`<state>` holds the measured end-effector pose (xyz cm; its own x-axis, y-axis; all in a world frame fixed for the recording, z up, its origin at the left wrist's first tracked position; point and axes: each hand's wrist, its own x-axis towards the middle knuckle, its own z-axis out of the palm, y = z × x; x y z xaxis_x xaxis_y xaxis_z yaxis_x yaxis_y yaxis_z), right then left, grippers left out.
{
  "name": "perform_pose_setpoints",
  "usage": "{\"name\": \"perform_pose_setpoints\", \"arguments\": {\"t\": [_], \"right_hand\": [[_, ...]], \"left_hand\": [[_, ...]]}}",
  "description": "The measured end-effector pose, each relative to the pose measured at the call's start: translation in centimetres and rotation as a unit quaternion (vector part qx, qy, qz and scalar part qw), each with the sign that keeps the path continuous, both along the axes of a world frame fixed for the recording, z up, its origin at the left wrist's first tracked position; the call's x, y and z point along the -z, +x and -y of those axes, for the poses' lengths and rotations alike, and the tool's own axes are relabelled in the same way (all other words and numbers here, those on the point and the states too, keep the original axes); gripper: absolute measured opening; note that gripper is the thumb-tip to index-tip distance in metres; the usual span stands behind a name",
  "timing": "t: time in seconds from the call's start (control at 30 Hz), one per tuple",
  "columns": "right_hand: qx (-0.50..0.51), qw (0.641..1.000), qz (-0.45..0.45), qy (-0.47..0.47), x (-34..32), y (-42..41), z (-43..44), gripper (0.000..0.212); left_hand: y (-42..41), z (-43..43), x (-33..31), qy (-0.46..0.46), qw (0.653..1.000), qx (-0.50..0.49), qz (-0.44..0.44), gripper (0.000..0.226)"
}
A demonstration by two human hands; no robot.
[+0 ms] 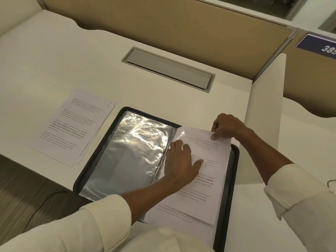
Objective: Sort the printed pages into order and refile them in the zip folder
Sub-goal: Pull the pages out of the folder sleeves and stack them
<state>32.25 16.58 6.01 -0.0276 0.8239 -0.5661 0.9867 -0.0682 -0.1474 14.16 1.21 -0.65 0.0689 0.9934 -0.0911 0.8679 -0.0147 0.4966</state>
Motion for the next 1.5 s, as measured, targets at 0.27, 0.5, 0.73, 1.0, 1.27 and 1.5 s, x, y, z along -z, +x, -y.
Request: {"name": "perform_pose_setpoints", "arguments": {"t": [0.27, 0.5, 0.73, 1.0, 1.27, 1.5], "right_hand": [[0.057, 0.997, 0.011, 0.054, 0.0, 1.0, -2.4, 0.024], [0.108, 0.966, 0.015, 0.235, -2.6, 1.4, -4.3, 0.019], [0.119, 0.932, -0.003, 0.342, -7.9, 2.2, -6.0, 0.017], [0.058, 0.87, -0.081, 0.483, -12.0, 2.7, -4.9, 0.02], [-0.054, 0.836, -0.225, 0.498, -15.4, 0.9, -1.5, 0.013], [-0.117, 0.852, -0.278, 0.429, -17.4, -2.3, 0.5, 0.01]], "left_hand": [[-0.4, 4.6, 2.7, -0.026, 0.992, 0.108, -0.051, 0.128], [-0.6, 6.6, 4.2, 0.001, 0.986, 0.143, -0.081, 0.128], [-0.7, 7.0, 4.5, 0.016, 0.986, 0.133, -0.094, 0.126], [-0.7, 6.9, 4.4, 0.004, 0.988, 0.133, -0.083, 0.123], [-1.2, 4.7, 0.8, -0.058, 0.996, 0.051, 0.047, 0.103], [-6.6, -1.8, -4.0, 0.031, 0.969, -0.15, 0.196, 0.101]]}}
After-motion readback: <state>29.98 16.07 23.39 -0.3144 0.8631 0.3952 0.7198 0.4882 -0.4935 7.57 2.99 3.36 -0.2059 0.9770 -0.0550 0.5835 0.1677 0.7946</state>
